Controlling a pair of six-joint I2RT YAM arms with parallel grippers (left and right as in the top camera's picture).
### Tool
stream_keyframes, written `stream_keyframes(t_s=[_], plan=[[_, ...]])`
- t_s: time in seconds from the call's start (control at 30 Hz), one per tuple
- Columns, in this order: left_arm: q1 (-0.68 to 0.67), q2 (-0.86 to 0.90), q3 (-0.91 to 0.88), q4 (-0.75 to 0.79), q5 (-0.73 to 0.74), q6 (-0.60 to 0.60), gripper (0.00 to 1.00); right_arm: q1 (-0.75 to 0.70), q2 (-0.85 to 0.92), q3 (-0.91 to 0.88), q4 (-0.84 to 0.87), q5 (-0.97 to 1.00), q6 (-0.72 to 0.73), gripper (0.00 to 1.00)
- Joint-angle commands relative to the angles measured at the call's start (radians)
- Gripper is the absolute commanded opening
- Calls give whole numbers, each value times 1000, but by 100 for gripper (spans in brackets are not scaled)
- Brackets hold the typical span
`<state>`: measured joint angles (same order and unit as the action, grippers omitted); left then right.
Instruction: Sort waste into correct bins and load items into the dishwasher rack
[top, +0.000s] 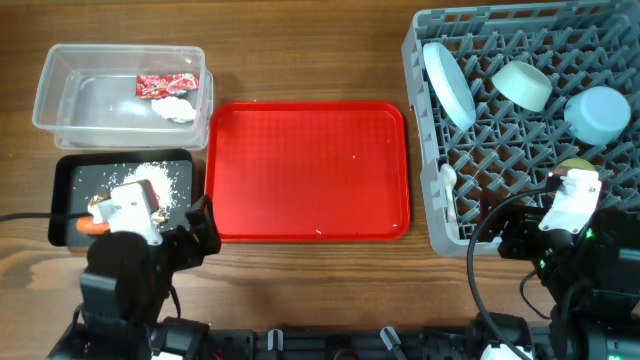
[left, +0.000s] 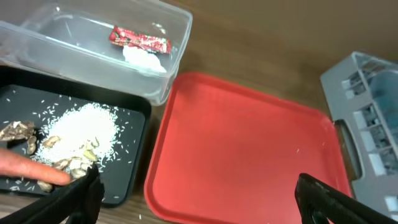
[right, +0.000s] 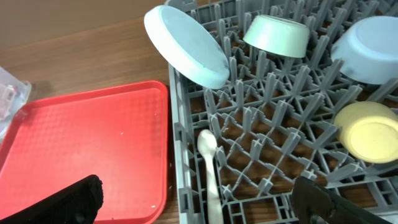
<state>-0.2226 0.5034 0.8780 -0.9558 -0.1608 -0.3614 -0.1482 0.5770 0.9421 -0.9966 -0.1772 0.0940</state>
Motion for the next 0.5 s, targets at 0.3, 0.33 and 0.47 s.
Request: stream_keyframes(t_s=[0.3, 0.33, 0.47], plan=[[-3, -11, -10, -40, -24, -21, 100, 5, 2, -2, 2, 24, 18, 100], [-3, -11, -10, -48, -24, -21, 100, 5, 2, -2, 2, 24, 18, 100], [-3, -11, -10, -59, -24, -21, 100, 5, 2, -2, 2, 24, 18, 100]])
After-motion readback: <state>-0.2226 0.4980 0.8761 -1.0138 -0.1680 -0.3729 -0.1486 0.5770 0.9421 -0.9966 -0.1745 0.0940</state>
